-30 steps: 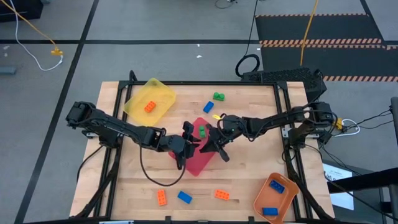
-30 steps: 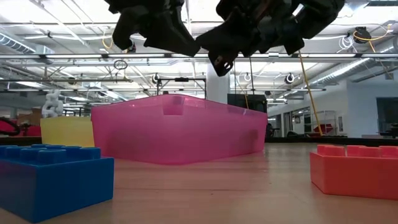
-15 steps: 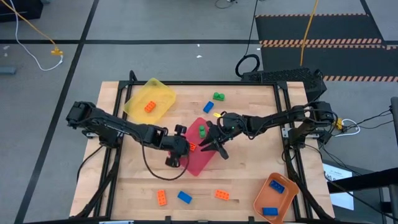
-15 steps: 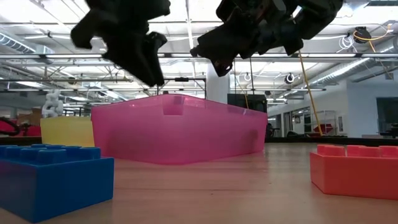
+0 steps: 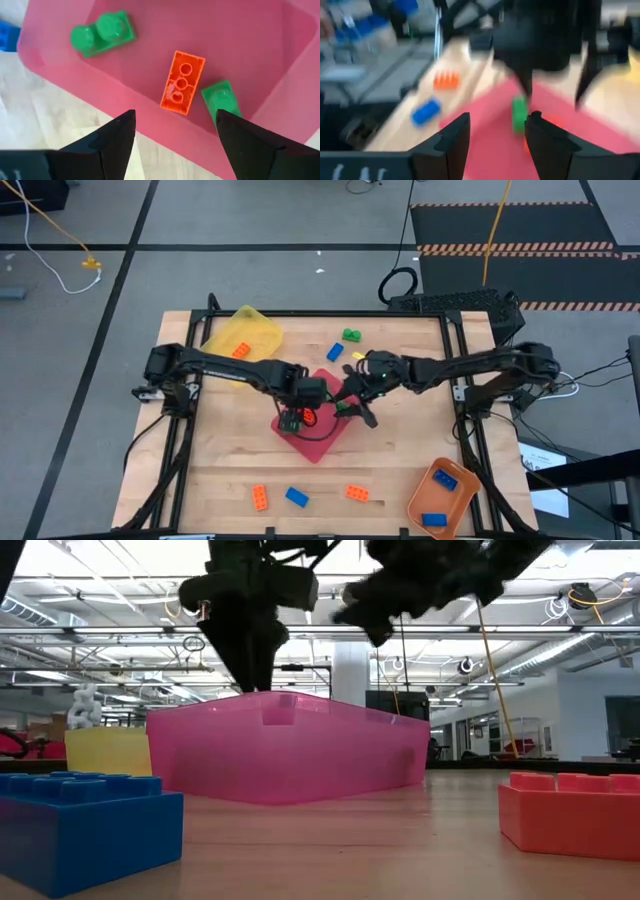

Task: Sort & place blocks by color
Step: Put the orange game piece into the yellow bin

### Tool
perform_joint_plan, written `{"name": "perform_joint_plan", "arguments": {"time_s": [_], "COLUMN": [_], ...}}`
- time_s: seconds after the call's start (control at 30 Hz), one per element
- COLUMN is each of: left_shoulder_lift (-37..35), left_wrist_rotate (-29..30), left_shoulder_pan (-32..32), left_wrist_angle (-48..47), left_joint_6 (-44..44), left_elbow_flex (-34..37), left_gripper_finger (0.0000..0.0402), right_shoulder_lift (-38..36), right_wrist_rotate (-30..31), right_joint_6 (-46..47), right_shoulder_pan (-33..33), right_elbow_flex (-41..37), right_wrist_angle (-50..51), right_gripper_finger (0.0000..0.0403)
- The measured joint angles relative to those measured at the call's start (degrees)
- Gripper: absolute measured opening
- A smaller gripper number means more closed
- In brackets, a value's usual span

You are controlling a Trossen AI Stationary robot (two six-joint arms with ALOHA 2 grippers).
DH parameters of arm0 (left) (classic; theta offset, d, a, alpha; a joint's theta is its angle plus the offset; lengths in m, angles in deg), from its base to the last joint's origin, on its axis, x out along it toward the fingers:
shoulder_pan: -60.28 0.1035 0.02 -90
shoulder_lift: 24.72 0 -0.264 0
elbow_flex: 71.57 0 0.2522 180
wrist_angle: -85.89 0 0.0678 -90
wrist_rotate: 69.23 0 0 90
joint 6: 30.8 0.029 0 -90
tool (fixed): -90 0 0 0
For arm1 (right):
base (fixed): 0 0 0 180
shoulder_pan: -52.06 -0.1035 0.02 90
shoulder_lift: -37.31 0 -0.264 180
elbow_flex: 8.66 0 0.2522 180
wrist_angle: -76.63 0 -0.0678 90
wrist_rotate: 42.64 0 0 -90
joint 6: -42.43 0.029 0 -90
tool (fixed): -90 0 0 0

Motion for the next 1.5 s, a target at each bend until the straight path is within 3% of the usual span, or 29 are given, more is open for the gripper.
{"name": "perform_joint_plan", "arguments": {"time_s": [0.2, 0.4, 0.63, 1.27, 1.5], "left_shoulder_lift": [0.6, 3.0, 7.0, 11.3, 12.2], "left_wrist_rotate": [-2.1, -2.6, -2.7, -2.4, 1.1], "left_shoulder_pan": [-0.1, -0.2, -0.3, -0.3, -0.3], "left_wrist_angle": [7.8, 11.2, 10.9, 12.3, 11.7], "left_joint_6": [1.1, 2.4, 3.7, 5.8, 6.9], "left_elbow_flex": [1.5, 2.3, 2.4, 2.3, 2.4], "left_gripper_finger": [0.0260, 0.0239, 0.0228, 0.0227, 0.0216], "right_shoulder_lift": [-11.9, -24.3, -34.5, -37.6, -37.6], "right_wrist_rotate": [0.1, 0.6, 7.7, 7.7, 7.7], "right_joint_6": [-2.8, -2.5, -0.3, 1.5, 1.5], "right_shoulder_pan": [-0.7, -1.5, -1.5, -1.5, -1.5], "right_elbow_flex": [-1.5, -8.8, -13.9, -15.7, -15.7], "right_wrist_angle": [20.8, 20.1, 15.3, 14.0, 14.0], "right_gripper_finger": [0.0177, 0.0176, 0.0176, 0.0176, 0.0176]}}
